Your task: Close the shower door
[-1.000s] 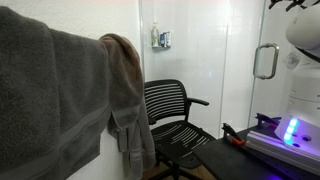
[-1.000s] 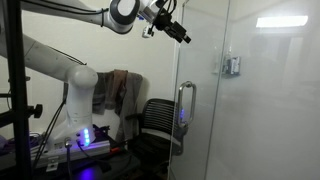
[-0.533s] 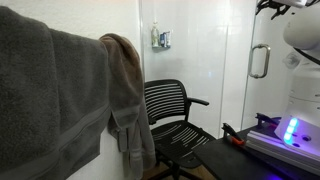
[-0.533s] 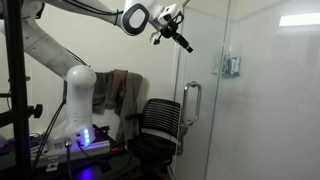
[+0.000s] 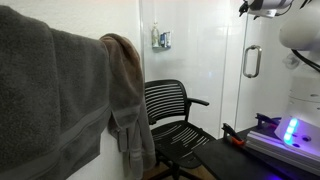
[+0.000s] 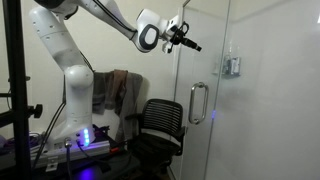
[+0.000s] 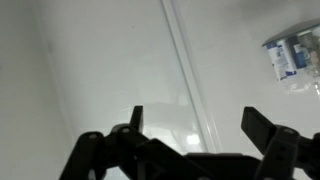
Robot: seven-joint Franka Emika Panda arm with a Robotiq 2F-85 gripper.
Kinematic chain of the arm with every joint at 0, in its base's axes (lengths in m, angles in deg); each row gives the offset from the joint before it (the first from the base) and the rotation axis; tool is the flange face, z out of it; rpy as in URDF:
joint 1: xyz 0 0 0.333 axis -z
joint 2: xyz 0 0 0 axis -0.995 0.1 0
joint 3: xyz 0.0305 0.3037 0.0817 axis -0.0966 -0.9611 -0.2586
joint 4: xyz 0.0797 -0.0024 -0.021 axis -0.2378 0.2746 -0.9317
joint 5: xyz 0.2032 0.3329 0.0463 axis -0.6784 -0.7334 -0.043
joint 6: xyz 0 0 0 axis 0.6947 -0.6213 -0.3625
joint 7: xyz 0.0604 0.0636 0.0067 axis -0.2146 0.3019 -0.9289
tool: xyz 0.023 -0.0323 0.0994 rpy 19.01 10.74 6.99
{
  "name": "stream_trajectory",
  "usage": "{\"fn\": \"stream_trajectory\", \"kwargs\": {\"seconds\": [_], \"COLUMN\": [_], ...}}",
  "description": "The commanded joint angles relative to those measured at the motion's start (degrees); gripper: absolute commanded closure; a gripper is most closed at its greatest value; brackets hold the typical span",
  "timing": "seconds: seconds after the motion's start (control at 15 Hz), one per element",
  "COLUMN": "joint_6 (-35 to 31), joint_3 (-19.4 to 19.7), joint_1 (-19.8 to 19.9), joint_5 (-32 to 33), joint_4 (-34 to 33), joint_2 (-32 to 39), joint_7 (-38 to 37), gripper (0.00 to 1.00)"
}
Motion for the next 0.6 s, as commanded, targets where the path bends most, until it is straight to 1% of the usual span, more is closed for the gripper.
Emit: {"fn": "stream_trajectory", "kwargs": {"seconds": [0.0,0.07,0.13,0.2,0.27,0.33,0.53], "joint_6": [-7.8,-0.9,2.8,5.6,9.9,14.3,29.1], "joint_3": [-9.9,-10.9,-10.8,-11.4,-11.1,-12.4,-13.8], "joint_1": [14.3,14.9,13.2,12.5,10.9,11.9,10.6], "joint_5": [-4.4,-5.9,-5.8,-5.7,-5.5,-5.4,-4.3], "joint_4": [-6.2,-7.9,-8.9,-10.3,-11.0,-12.0,-13.6], "joint_2": [14.5,15.2,16.0,16.3,15.9,16.4,14.5], "joint_7": [0.5,0.7,-0.4,-0.8,-1.5,-2.2,-3.0], "gripper": [0.00,0.00,0.00,0.00,0.00,0.00,0.00]}}
